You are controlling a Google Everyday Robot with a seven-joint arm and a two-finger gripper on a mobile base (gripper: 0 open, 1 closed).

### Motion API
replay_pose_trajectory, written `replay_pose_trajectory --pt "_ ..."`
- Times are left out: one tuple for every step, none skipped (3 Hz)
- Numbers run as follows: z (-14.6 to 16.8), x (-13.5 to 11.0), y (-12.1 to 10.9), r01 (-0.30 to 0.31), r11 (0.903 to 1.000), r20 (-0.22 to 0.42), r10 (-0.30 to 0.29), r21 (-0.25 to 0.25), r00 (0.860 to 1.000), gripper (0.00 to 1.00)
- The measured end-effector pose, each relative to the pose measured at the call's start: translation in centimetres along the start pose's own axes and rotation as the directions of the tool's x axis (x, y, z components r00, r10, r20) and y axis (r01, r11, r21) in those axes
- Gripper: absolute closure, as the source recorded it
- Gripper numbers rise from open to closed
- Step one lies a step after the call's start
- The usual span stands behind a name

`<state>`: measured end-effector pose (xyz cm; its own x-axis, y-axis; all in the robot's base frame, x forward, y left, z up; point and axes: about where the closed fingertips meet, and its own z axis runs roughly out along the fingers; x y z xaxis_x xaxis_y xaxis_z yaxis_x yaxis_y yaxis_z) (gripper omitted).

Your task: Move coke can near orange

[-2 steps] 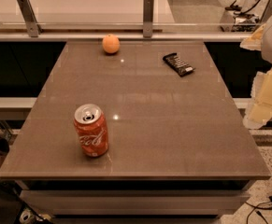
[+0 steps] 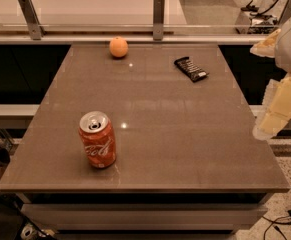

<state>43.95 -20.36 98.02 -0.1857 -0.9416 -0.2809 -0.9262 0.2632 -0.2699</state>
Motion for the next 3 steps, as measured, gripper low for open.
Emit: replay_pose_trajectory --pt "2.2 -1.6 0.9 0.007 0.9995 0.145 -0.002 -0.029 0.989 0.00" --pt "4.5 -3.5 1.8 0.013 0.9981 0.283 0.005 -0.061 0.959 0.00" --pt "7.0 -5.7 2.8 0.018 0.9958 0.419 0.021 -0.090 0.908 0.00"
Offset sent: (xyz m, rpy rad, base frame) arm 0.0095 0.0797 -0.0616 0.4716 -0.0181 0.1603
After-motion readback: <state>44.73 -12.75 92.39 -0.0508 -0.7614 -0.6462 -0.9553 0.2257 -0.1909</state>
